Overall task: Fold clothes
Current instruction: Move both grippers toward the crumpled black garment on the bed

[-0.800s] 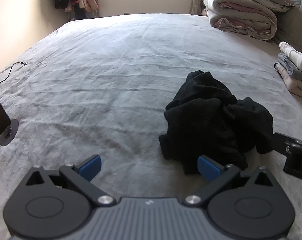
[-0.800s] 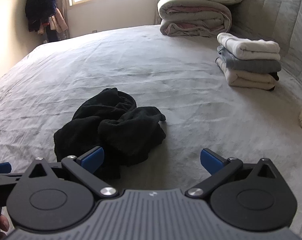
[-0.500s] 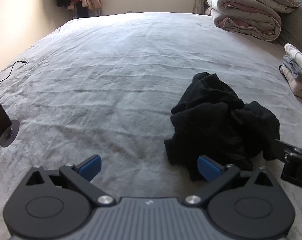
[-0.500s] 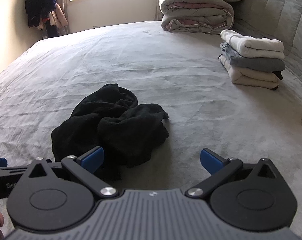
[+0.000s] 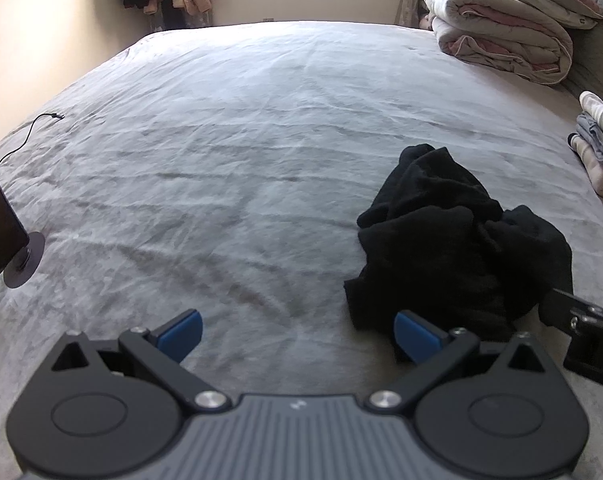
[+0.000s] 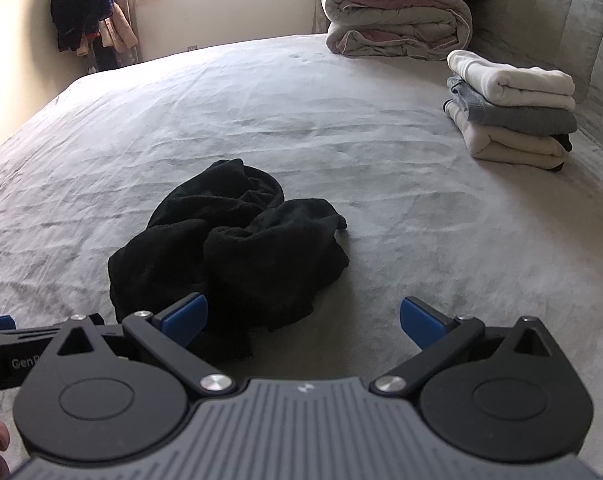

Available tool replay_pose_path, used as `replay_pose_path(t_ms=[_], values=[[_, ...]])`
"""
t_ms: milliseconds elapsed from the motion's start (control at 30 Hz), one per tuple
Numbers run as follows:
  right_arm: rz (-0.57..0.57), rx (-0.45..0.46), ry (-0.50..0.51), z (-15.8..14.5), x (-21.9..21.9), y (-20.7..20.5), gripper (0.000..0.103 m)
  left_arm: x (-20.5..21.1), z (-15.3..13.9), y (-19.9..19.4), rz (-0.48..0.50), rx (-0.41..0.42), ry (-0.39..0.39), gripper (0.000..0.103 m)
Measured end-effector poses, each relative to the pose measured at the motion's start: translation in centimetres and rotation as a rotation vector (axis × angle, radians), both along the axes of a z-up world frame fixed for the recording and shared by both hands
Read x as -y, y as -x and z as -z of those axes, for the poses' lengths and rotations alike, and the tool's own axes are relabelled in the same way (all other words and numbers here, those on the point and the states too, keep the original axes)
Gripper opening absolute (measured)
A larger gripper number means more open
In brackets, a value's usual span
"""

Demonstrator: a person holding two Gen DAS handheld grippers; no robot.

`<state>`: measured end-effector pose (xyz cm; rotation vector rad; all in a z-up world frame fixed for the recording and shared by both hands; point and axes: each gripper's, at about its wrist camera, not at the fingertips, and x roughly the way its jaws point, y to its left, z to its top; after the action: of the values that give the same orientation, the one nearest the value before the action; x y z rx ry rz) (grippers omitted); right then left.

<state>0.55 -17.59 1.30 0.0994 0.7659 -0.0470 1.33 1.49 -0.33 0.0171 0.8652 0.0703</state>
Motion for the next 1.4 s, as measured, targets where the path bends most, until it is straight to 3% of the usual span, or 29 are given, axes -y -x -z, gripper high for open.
replay_pose_path(t_ms=[1400], values=[[0.005,-0.016,-0.017,0.15,1.00,-0.64,0.103,-0.14,0.39,-0.62,-0.020,-0.020,0.007,0.102]])
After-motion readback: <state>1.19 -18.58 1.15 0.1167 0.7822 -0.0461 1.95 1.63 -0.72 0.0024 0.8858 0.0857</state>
